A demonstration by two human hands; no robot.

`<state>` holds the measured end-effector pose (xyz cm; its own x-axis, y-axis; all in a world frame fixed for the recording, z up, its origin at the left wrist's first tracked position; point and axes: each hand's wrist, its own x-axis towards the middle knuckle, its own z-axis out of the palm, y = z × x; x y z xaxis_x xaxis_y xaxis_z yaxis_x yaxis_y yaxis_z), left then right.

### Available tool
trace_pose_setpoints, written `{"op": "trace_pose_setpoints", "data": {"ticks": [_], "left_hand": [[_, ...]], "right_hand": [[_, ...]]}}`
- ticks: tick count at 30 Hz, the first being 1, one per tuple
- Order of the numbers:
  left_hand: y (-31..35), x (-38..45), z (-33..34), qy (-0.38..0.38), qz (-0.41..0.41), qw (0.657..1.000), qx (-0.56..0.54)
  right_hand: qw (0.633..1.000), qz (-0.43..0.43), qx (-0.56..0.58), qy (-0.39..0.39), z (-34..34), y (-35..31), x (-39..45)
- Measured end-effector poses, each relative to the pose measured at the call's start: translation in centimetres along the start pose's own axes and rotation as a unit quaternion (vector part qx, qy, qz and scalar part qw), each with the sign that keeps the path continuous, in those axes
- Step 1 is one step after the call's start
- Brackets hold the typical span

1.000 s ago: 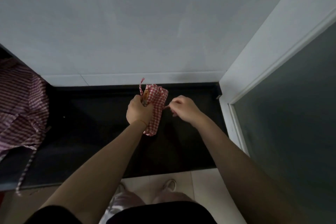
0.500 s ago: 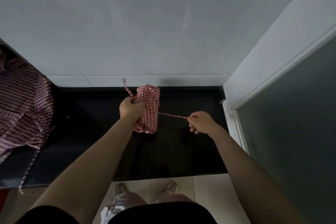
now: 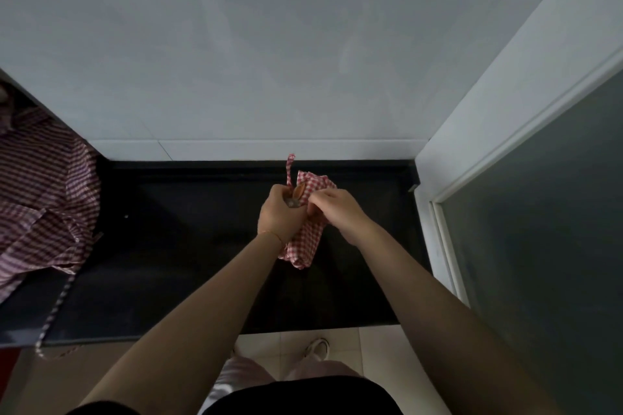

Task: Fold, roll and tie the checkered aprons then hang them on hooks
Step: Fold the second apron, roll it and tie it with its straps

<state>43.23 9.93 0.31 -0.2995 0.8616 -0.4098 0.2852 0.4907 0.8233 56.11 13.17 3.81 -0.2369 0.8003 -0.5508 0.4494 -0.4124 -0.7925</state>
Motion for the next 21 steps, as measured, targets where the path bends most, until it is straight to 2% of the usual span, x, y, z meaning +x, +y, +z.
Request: {"op": "trace_pose_setpoints", "data": {"ticks": [2,5,7,15,21], "left_hand": [[-0.4,0.1,-0.1,-0.032,-0.009,0.998,-0.055],[-0.8,-0.1,-0.4,-0.087,-0.066,0.983,-0.147],[-1.1,-0.3,-0.4,-0.101,-0.081,0.977,-0.17],[-3.0,0.0,1.3,-0.043,-0.111,0.981,-0.157],[-3.0,-1.0,2.1,-0.038,-0.135,0.975,-0.172]], "right_hand": [[0.999,0.018,0.029,0.012,0.2,0.6,-0.1],[0.996,0.047,0.069,0.016,0.2,1.8,0.2],[0.996,0.06,0.063,0.021,0.3,2.5,0.4],[0.996,0.013,-0.076,0.052,1.0,4.8,0.3],[0.991,0.042,-0.059,0.108,0.9,4.9,0.5]]}}
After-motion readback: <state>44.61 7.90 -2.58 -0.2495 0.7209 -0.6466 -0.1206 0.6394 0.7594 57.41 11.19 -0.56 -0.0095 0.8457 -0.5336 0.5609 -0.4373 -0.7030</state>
